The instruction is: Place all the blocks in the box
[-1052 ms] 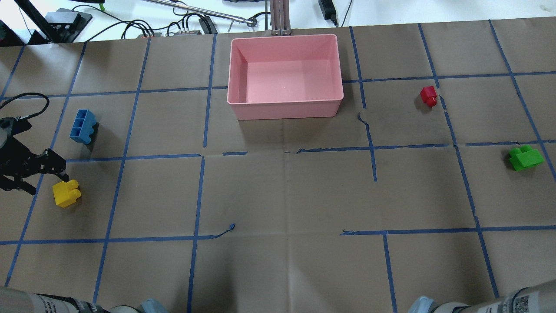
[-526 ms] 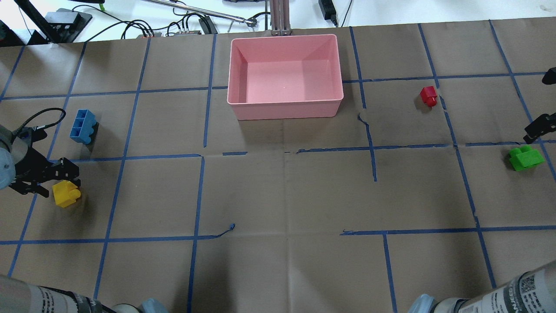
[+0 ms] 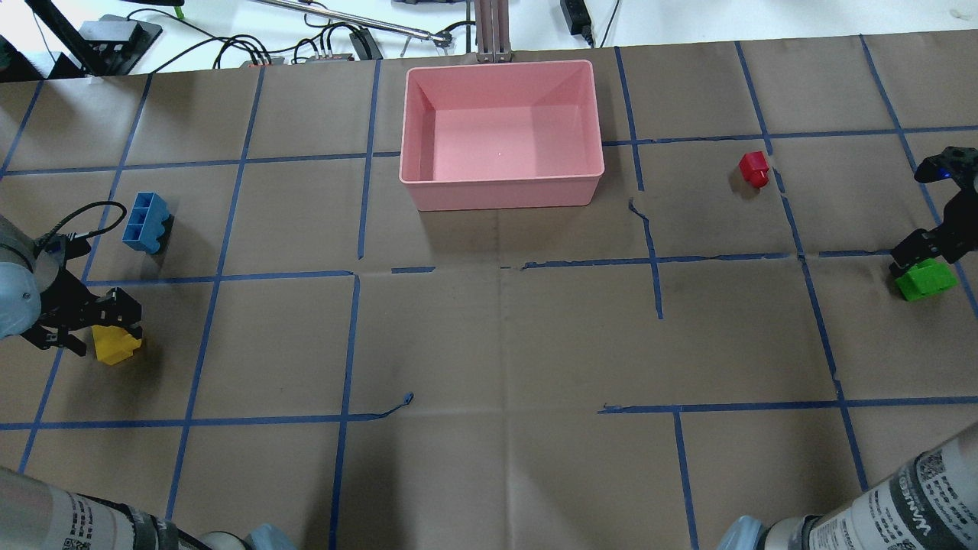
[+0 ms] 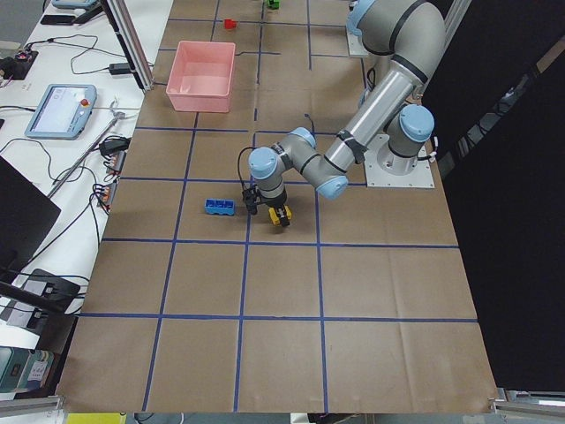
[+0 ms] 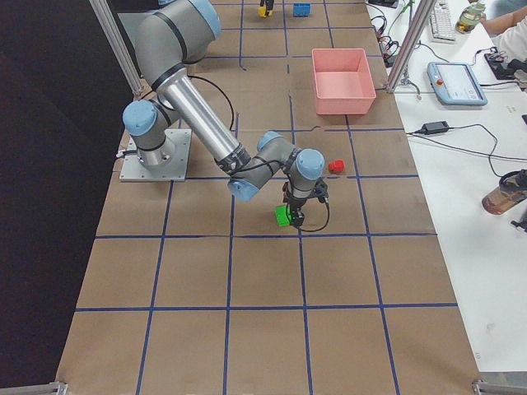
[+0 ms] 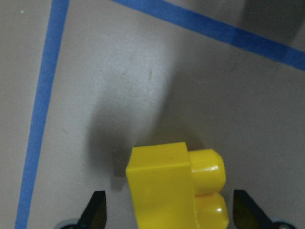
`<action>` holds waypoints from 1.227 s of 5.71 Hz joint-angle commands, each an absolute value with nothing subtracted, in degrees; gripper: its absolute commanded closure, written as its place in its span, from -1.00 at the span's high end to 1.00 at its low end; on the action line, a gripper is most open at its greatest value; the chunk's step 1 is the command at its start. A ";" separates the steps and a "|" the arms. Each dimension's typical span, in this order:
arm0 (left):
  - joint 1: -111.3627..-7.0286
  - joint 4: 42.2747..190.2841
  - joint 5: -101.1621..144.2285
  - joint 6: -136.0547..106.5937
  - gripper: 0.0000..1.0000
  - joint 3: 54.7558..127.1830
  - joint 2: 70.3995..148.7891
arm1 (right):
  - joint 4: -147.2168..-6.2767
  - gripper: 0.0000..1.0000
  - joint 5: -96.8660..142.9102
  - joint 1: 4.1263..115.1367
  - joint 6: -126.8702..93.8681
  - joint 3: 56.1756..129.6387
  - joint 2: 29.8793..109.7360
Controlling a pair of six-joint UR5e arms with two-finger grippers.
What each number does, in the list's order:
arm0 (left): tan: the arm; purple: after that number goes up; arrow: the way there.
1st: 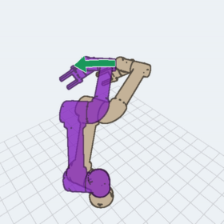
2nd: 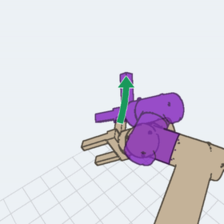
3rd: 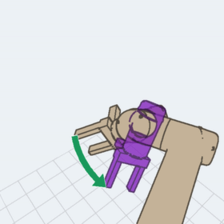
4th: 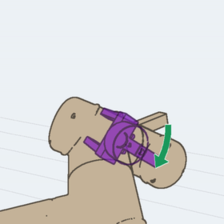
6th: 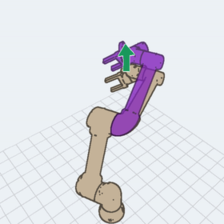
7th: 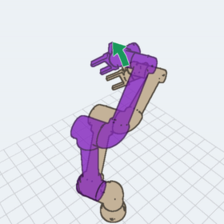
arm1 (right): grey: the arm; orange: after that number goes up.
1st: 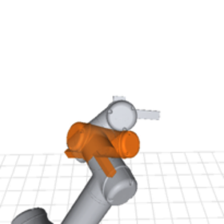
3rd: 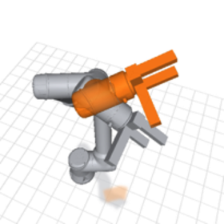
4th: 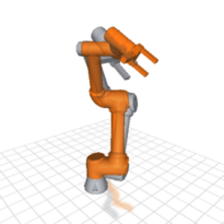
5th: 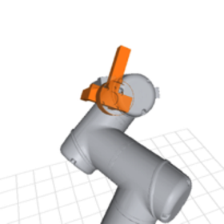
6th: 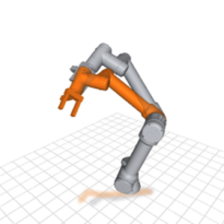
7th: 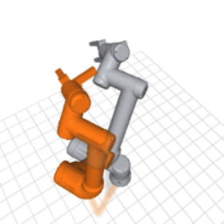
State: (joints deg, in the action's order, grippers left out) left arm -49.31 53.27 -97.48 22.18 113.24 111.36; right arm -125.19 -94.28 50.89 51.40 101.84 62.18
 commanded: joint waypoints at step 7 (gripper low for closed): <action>-64.08 65.59 -86.61 24.54 -1.00 105.95 99.86 | -121.67 -0.08 -94.49 51.67 48.01 97.33 65.19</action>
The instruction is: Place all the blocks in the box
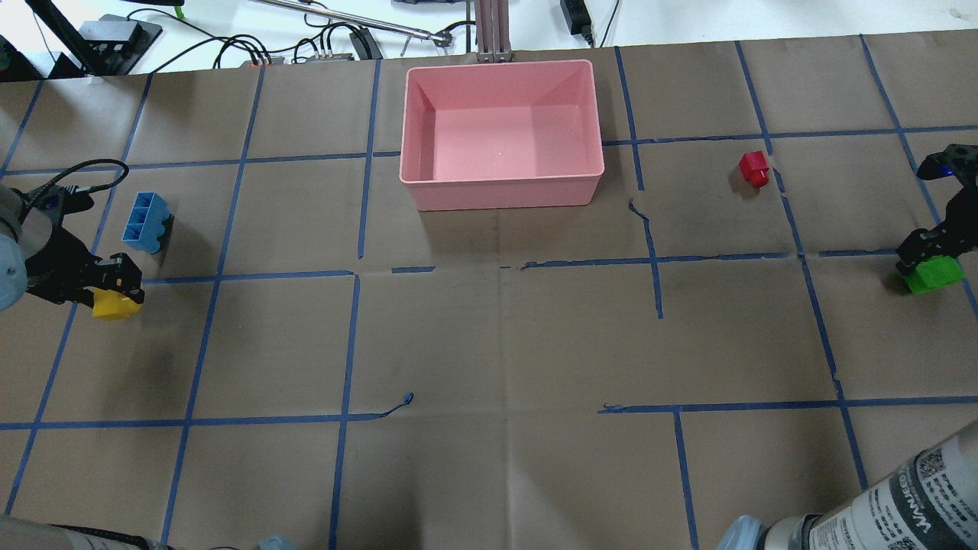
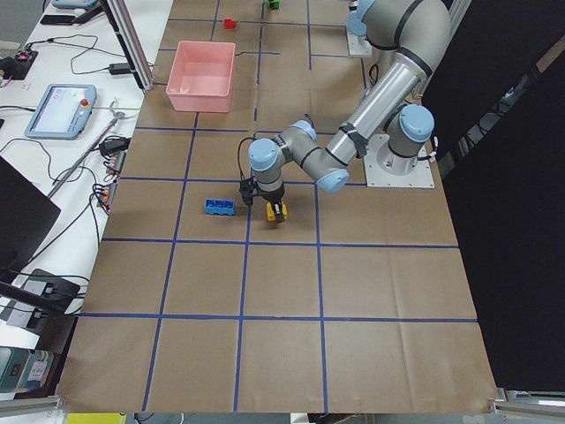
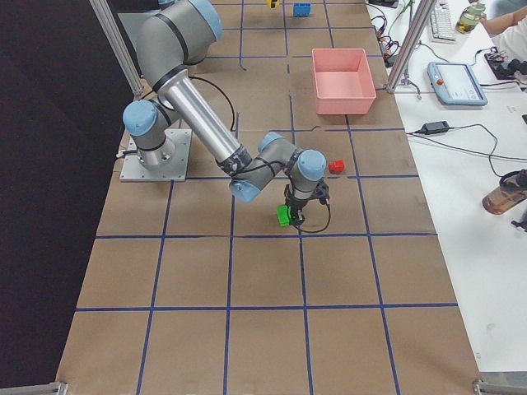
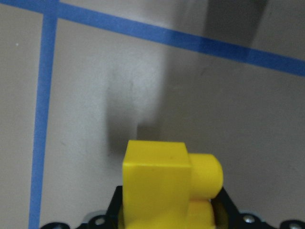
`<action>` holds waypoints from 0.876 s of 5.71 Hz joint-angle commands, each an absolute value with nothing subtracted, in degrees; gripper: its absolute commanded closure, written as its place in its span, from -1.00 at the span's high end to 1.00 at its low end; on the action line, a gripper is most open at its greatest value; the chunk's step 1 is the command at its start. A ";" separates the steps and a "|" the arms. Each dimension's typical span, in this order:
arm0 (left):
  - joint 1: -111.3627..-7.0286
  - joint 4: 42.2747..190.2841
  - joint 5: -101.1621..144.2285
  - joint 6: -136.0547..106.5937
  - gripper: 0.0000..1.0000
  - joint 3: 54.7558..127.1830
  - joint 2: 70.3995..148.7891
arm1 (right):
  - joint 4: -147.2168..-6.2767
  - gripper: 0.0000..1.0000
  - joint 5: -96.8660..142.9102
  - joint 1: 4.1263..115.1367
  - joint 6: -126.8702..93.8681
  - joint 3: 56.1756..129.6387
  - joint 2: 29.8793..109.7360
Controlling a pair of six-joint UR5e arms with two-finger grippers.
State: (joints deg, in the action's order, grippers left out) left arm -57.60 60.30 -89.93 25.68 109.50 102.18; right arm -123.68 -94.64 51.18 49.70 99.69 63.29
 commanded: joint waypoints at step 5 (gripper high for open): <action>-93.66 84.01 -85.88 18.99 -1.00 62.38 125.97 | -92.99 -0.07 -93.52 67.03 24.31 75.68 68.21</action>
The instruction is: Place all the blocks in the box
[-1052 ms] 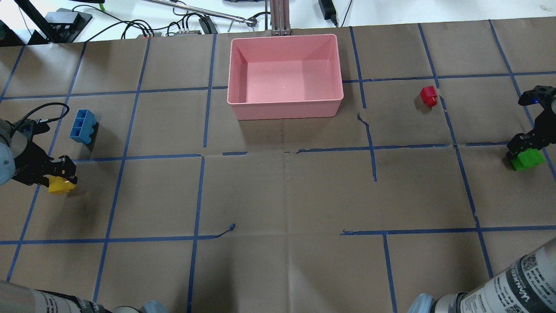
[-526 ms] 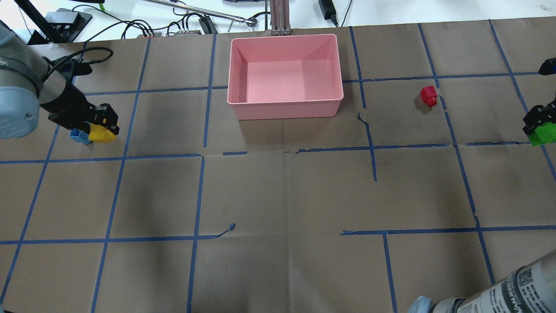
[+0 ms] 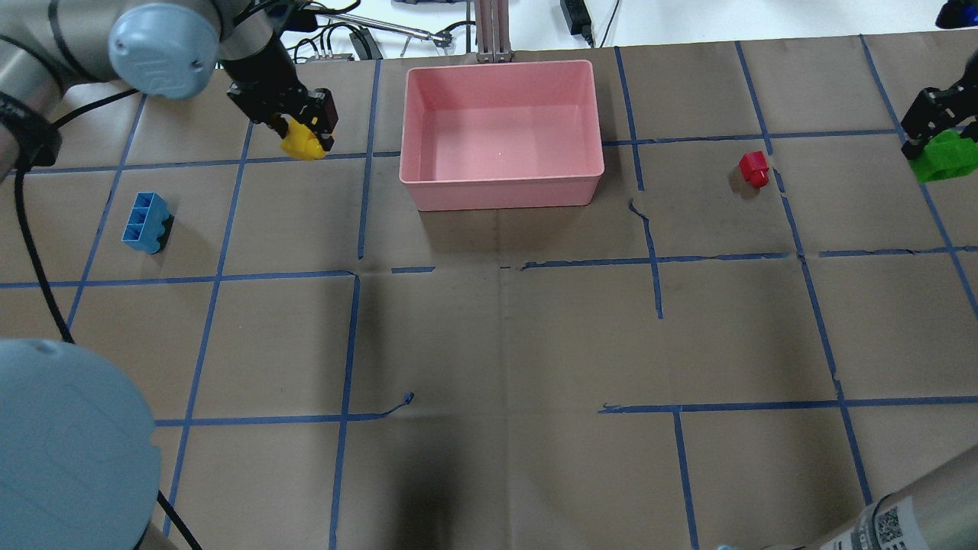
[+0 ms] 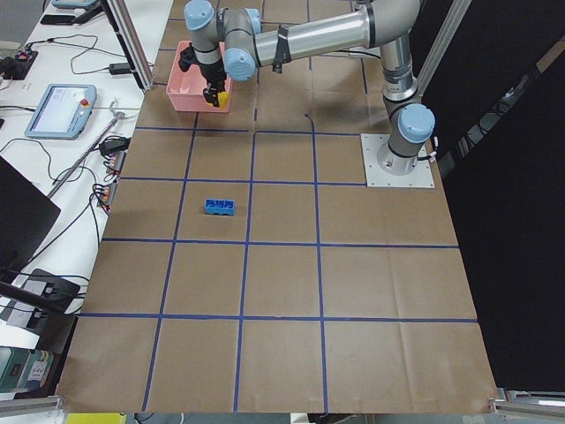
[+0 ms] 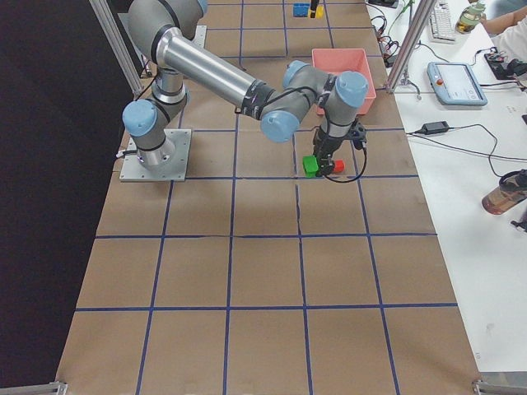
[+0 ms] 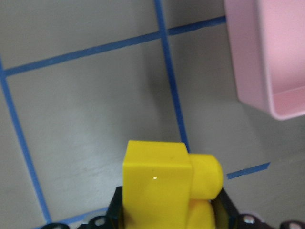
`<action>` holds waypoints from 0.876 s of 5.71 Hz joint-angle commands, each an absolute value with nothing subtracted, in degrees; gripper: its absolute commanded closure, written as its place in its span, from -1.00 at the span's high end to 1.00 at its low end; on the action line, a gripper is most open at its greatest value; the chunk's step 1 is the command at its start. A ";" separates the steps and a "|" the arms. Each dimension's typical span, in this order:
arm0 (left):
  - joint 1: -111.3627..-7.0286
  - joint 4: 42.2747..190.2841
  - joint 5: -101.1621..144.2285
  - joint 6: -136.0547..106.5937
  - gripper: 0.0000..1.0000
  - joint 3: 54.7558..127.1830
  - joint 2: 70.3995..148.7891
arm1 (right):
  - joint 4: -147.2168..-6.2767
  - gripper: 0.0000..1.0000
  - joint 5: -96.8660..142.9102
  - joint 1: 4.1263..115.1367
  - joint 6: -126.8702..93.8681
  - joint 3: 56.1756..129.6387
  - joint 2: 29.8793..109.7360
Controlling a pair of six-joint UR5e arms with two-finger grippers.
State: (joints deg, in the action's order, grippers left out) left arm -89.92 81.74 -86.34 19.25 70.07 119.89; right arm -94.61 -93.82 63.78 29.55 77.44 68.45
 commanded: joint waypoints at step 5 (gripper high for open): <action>-101.60 75.75 -87.79 18.28 0.99 62.22 131.76 | -92.99 -0.06 -91.23 80.24 2.03 75.59 68.20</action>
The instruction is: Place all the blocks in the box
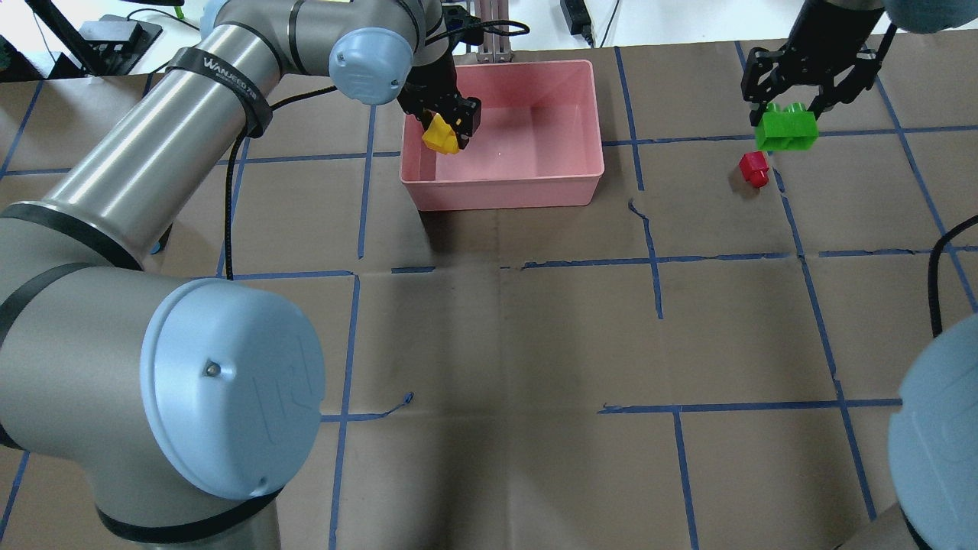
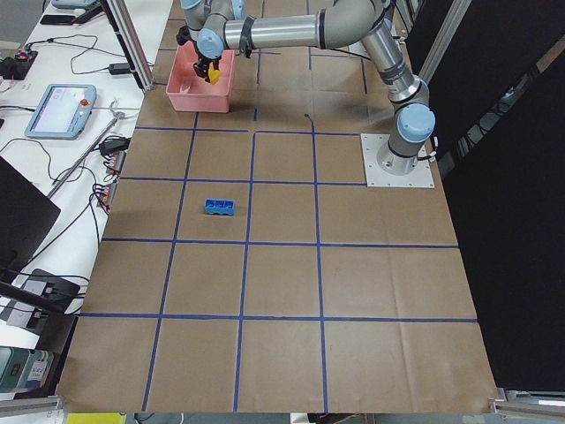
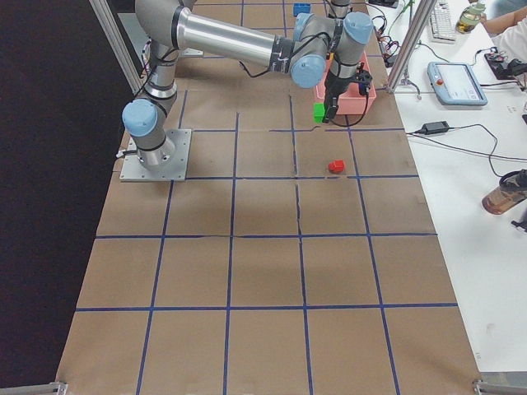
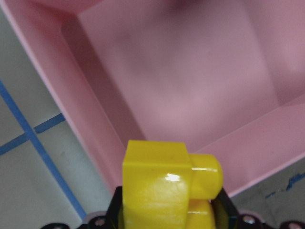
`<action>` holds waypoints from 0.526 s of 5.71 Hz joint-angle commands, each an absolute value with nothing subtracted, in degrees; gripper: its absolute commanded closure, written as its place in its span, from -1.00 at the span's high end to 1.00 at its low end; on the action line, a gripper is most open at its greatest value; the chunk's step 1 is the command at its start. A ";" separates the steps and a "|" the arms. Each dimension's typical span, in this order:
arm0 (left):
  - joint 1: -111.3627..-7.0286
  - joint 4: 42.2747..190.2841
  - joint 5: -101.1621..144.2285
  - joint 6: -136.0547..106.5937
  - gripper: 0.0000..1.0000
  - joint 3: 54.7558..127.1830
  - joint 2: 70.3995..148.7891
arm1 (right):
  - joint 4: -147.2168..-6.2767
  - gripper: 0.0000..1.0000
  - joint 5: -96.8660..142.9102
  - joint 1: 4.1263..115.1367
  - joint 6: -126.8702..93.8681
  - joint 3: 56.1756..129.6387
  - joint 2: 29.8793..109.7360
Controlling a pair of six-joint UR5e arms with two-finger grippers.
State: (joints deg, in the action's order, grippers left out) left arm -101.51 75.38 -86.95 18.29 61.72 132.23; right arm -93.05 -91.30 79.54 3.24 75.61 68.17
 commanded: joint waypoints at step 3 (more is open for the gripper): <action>-96.01 81.10 -93.78 18.80 0.99 64.15 127.38 | -95.00 -0.06 -91.23 87.15 -5.85 75.06 67.68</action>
State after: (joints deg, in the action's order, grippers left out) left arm -98.51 79.54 -93.33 18.46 63.39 129.38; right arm -94.11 -91.23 84.24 -2.52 75.40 67.98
